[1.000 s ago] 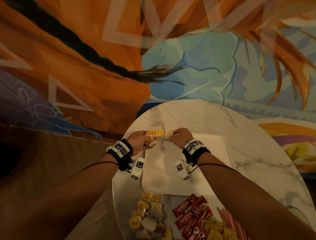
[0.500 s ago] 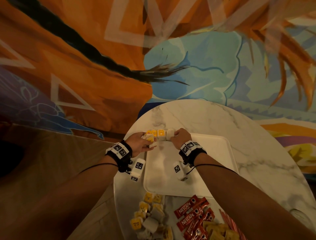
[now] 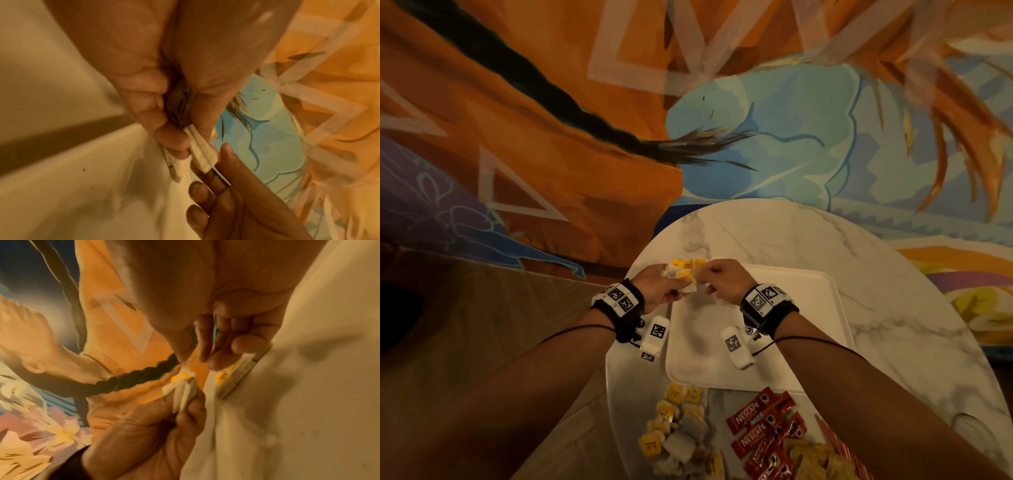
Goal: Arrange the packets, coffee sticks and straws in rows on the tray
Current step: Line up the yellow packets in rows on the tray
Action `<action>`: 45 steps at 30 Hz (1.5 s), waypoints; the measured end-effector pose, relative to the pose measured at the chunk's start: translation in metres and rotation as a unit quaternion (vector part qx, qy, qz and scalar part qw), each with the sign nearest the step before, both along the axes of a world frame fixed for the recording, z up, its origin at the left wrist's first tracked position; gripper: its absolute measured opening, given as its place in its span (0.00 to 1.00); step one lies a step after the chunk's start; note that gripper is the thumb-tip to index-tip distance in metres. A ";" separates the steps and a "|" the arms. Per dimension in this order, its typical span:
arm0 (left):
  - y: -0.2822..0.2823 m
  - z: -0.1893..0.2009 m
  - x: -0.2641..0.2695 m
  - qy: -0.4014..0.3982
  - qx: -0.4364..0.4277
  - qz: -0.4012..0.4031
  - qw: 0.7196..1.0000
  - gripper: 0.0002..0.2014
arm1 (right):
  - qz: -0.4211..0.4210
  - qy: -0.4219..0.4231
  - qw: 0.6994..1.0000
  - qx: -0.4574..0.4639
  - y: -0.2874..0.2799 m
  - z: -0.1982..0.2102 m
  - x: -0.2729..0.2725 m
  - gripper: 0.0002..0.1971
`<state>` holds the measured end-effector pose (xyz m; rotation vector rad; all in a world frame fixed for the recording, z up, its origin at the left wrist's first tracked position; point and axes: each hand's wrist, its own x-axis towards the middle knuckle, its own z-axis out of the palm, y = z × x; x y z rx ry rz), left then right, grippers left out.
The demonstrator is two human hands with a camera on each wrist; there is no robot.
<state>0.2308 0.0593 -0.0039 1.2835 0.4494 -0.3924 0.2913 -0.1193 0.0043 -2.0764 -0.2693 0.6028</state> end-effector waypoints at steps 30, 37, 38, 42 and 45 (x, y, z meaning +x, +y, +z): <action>0.022 -0.001 -0.002 0.102 -0.006 0.145 0.984 0.12 | -0.019 -0.067 0.986 -0.153 0.031 -0.027 -0.005 0.11; 0.019 0.001 -0.007 0.090 -0.058 0.111 0.988 0.07 | -0.028 -0.110 0.976 -0.185 0.035 -0.022 -0.007 0.13; 0.019 -0.001 -0.007 0.089 -0.066 0.109 0.988 0.07 | -0.031 -0.112 0.977 -0.180 0.035 -0.020 -0.007 0.13; 0.018 -0.007 -0.008 0.063 -0.073 0.084 0.992 0.10 | -0.050 -0.106 0.990 -0.082 0.033 -0.013 -0.011 0.08; 0.015 -0.006 -0.009 0.023 -0.054 0.040 0.997 0.08 | -0.028 -0.107 0.994 -0.006 0.029 -0.012 -0.019 0.03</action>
